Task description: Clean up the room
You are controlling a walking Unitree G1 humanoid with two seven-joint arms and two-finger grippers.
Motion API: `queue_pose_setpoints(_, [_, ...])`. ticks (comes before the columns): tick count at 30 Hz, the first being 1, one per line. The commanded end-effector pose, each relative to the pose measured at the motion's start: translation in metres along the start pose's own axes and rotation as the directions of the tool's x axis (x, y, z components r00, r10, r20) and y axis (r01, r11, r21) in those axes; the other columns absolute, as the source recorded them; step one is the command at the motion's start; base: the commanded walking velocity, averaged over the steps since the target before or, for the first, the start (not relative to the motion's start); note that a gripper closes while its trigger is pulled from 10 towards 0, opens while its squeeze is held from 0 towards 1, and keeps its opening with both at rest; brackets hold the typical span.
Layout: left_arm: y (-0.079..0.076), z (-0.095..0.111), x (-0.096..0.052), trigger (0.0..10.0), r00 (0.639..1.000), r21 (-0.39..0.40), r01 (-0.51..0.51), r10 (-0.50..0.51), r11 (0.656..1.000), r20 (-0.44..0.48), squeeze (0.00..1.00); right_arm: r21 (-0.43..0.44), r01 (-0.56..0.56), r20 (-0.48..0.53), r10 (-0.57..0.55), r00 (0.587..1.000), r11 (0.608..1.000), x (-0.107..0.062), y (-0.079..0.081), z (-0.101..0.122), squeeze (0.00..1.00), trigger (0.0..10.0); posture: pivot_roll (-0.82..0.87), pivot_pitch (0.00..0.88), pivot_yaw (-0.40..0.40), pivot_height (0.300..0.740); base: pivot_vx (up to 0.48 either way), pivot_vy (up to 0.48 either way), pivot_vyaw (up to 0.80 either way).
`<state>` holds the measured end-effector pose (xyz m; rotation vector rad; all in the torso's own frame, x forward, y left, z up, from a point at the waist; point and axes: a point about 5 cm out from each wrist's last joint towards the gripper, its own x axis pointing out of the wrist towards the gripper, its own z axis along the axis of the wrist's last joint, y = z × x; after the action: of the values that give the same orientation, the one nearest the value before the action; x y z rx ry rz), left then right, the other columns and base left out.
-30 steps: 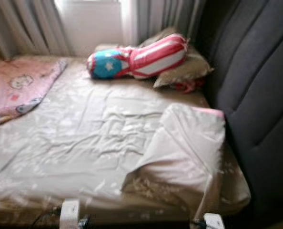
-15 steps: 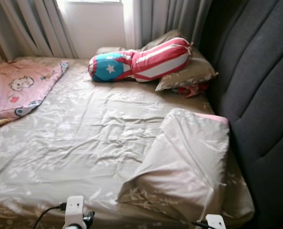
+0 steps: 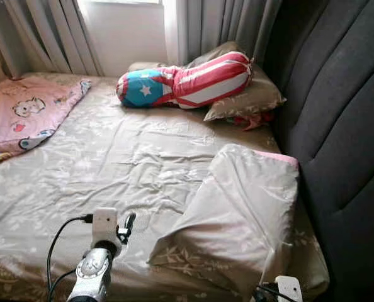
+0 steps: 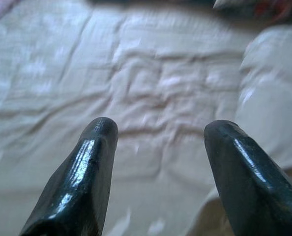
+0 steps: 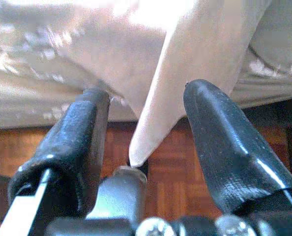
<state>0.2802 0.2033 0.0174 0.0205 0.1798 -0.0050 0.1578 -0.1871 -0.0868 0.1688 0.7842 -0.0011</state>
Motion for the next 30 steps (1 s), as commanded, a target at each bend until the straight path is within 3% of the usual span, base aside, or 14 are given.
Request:
queue_pose_setpoints(1, [0.0,0.0,-0.004,10.0,1.0,0.002,0.006,-0.006,1.0,0.023,0.0,0.011,0.006,0.031,-0.006,0.999,1.0,-0.001,-0.003,0.002,0.0,10.0,0.02,0.0,-0.074,0.74,0.0,0.0,0.0])
queue_pose_setpoints(6, [0.001,0.003,-0.022,10.0,0.995,0.011,0.018,-0.019,1.0,0.098,0.0,0.028,0.007,0.059,-0.009,0.998,1.0,-0.003,-0.005,0.001,0.0,10.0,0.02,0.0,-0.081,0.74,0.0,0.0,0.0])
queue_pose_setpoints(7, [0.002,0.003,-0.027,10.0,0.994,0.014,0.02,-0.021,1.0,0.111,0.0,-0.024,-0.054,0.3,0.059,0.952,0.998,0.016,0.021,0.066,0.0,10.0,0.02,0.0,-0.083,0.74,0.0,0.0,0.0])
queue_pose_setpoints(9, [0.001,0.003,-0.031,10.0,0.992,0.019,0.023,-0.025,1.0,0.12,0.0,-0.044,-0.078,0.419,0.089,0.903,0.996,0.02,0.034,0.098,0.0,10.0,0.01,0.0,-0.084,0.74,0.0,0.0,0.0])
queue_pose_setpoints(16, [-0.006,0.004,-0.037,10.0,0.99,0.032,0.046,-0.05,0.998,0.13,0.0,0.012,-0.071,0.478,0.057,0.876,0.997,0.017,0.034,0.101,0.0,10.0,0.01,0.0,-0.083,0.74,0.0,0.0,0.0])
queue_pose_setpoints(30, [-0.01,0.021,-0.03,10.0,0.988,0.006,0.023,-0.023,1.0,0.154,0.0,0.021,-0.004,0.424,-0.005,0.906,1.0,0.016,0.023,0.088,0.0,10.0,0.0,0.0,-0.086,0.736,0.0,0.0,0.0])
